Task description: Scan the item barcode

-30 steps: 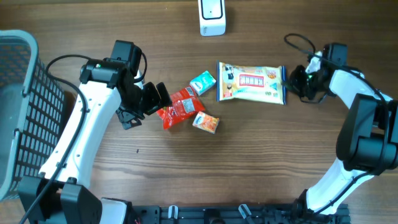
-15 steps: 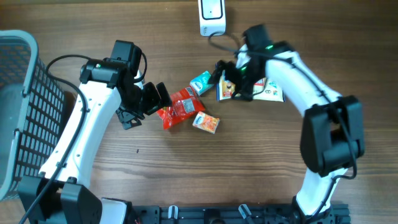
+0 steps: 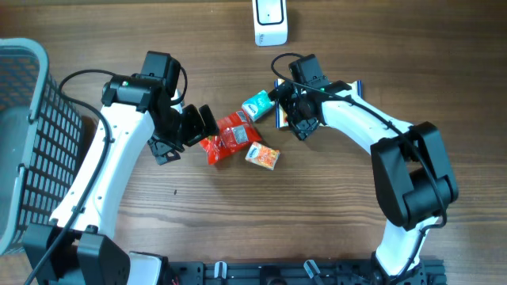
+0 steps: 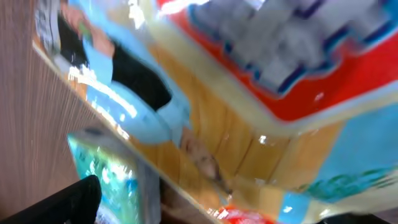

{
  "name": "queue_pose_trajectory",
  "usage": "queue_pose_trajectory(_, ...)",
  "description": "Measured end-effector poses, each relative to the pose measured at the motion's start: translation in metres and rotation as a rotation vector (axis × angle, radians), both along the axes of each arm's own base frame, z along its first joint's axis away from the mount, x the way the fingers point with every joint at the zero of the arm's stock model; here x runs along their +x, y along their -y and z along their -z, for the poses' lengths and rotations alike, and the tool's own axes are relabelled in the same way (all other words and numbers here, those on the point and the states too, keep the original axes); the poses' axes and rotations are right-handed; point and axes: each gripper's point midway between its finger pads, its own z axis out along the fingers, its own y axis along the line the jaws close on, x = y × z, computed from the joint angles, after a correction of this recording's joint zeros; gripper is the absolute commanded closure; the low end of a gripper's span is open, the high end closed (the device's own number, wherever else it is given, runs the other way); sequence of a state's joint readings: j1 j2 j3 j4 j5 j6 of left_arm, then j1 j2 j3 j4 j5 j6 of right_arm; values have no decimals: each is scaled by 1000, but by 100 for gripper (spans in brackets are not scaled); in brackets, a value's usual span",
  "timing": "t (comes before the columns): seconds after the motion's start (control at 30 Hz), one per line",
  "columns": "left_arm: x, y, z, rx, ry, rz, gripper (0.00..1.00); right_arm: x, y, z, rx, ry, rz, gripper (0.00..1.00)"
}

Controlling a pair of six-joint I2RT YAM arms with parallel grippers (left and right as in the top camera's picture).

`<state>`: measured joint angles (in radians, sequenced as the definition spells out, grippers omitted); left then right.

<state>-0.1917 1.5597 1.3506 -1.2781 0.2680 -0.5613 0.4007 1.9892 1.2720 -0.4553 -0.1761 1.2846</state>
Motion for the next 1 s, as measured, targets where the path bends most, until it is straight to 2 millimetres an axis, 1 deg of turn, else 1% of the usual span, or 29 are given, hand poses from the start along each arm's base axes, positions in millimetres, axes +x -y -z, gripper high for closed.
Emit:
queue_pose_trajectory(0.03, 0, 0, 0, 0, 0, 0, 0, -1, 8, 2, -40, -1, 2, 20)
queue_pose_trajectory(0.1, 0, 0, 0, 0, 0, 0, 0, -1, 23, 5, -91, -8, 10, 26)
queue_pose_trajectory(0.13, 0, 0, 0, 0, 0, 0, 0, 1, 34, 6, -113, -9, 11, 34)
queue_pose_trajectory(0.17, 0, 0, 0, 0, 0, 0, 0, 3, 46, 7, -134, -6, 12, 45)
queue_pose_trajectory(0.23, 0, 0, 0, 0, 0, 0, 0, 6, 62, 9, -168, 5, -28, 63)
queue_pose_trajectory(0.27, 0, 0, 0, 0, 0, 0, 0, 7, 68, 9, -183, 11, -58, 69)
queue_pose_trajectory(0.33, 0, 0, 0, 0, 0, 0, 0, 9, 77, 10, -211, 28, -127, 85)
queue_pose_trajectory(0.4, 0, 0, 0, 0, 0, 0, 0, 10, 81, 9, -233, 47, -194, 96)
queue_pose_trajectory(0.43, 0, 0, 0, 0, 0, 0, 0, 8, 83, 6, -248, 53, -239, 96)
queue_pose_trajectory(0.5, 0, 0, 0, 0, 0, 0, 0, -6, 90, 0, -277, 23, -330, 96)
queue_pose_trajectory(0.6, 0, 0, 0, 0, 0, 0, 0, -28, 109, -14, -324, -17, -507, 96)
queue_pose_trajectory(0.63, 0, 0, 0, 0, 0, 0, 0, -49, 118, -17, -332, -92, -583, 96)
queue_pose_trajectory(0.67, 0, 0, 0, 0, -1, 0, 0, -74, 129, -20, -330, -175, -669, 96)
queue_pose_trajectory(0.7, 0, 0, 0, 0, -1, 0, 0, -90, 137, -23, -323, -231, -730, 93)
queue_pose_trajectory(0.73, 0, 0, 0, 0, -1, 0, 0, -101, 144, -24, -318, -274, -764, 56)
queue_pose_trajectory(0.77, 0, 0, 0, 0, 0, 0, 0, -109, 152, -25, -326, -308, -779, 1)
queue_pose_trajectory(0.9, 0, 0, 0, 0, 0, 0, 0, -129, 189, -32, -390, -447, -715, 0)
queue_pose_trajectory(0.93, 0, 0, 0, 0, 0, 0, 0, -129, 195, -35, -395, -463, -686, 0)
queue_pose_trajectory(0.97, 0, 0, 0, 0, 0, 0, 0, -126, 198, -38, -393, -457, -660, 0)
queue_pose_trajectory(1.0, 0, 0, 0, 0, 0, 0, 0, -112, 195, -41, -376, -402, -634, 0)
